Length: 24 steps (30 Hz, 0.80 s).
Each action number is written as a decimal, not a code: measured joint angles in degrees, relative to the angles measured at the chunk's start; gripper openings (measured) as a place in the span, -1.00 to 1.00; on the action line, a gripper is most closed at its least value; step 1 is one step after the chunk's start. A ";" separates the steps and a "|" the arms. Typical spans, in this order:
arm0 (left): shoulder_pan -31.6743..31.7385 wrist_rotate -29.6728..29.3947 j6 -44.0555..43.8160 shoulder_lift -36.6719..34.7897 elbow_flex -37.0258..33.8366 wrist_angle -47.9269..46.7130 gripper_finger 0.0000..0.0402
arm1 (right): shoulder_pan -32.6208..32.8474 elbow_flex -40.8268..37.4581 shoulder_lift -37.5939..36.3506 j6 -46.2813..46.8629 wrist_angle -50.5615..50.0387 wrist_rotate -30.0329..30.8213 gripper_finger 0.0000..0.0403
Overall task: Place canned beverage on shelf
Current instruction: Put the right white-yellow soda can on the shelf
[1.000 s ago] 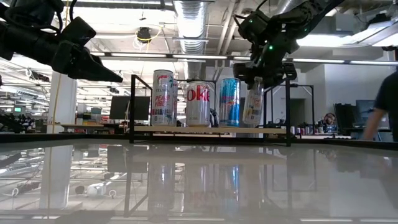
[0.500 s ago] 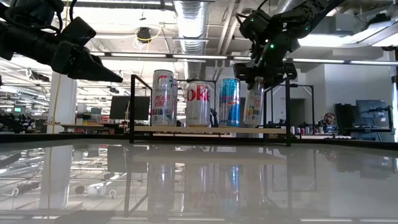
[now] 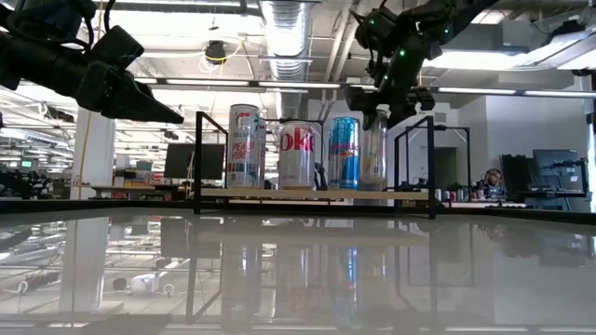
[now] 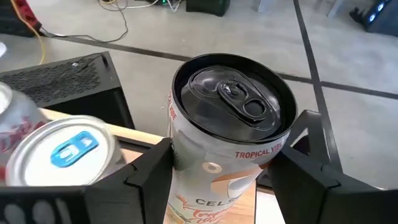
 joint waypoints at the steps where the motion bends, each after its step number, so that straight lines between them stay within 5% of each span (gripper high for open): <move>1: 0.00 0.00 -0.01 0.01 0.00 -0.12 0.37 | -0.29 0.03 0.00 0.05 -0.01 -0.16 0.25; 24: 0.00 0.02 -0.14 0.01 0.00 -0.17 0.37 | -1.66 0.16 0.02 0.46 -2.80 -2.79 0.25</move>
